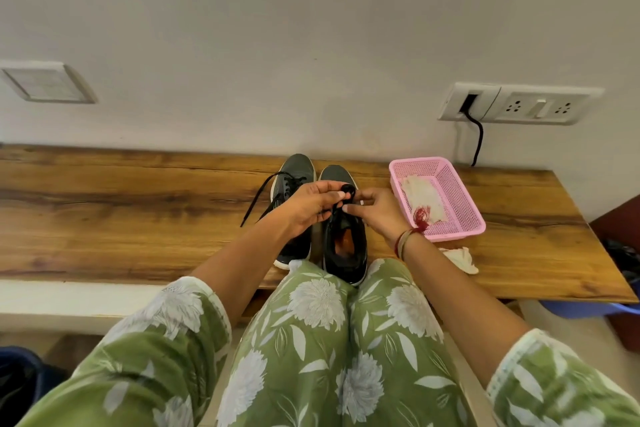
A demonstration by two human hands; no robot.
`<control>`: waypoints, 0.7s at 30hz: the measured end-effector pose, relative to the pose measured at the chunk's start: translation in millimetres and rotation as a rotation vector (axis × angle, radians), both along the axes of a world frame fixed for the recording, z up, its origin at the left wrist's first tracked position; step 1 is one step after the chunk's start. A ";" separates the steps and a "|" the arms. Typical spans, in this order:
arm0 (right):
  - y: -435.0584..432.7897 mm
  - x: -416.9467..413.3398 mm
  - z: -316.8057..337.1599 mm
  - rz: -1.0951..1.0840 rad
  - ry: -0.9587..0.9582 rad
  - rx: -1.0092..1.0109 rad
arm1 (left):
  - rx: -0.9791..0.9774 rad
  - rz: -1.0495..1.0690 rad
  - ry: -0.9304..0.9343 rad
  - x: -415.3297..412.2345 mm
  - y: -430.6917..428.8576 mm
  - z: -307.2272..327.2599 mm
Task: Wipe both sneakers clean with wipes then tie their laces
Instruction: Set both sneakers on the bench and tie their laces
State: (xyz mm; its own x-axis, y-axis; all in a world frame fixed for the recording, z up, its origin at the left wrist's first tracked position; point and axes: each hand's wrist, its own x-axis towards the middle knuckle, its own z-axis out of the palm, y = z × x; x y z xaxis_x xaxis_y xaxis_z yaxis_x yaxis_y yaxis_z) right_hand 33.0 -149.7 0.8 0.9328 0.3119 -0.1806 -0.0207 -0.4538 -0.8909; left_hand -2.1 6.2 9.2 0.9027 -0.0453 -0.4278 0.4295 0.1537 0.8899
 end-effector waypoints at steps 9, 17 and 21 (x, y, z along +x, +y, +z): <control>-29.8 7.9 -0.3 -0.205 0.583 0.538 | -0.115 0.195 0.028 0.1 22.8 -2.3; -35.9 15.2 29.6 0.049 0.627 0.647 | -0.218 0.158 -0.076 -2.5 22.6 23.6; -29.9 17.5 58.4 0.168 0.545 0.500 | -0.060 -0.035 -0.178 3.4 10.2 61.3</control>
State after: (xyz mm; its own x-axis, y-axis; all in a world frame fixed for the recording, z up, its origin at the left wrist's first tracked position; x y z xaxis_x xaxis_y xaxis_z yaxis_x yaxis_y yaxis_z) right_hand 50.5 -179.6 59.2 0.6847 0.6077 -0.4024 -0.4833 -0.0346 -0.8747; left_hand 1.3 16.4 70.5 0.9614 -0.0986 -0.2569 0.2718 0.1964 0.9421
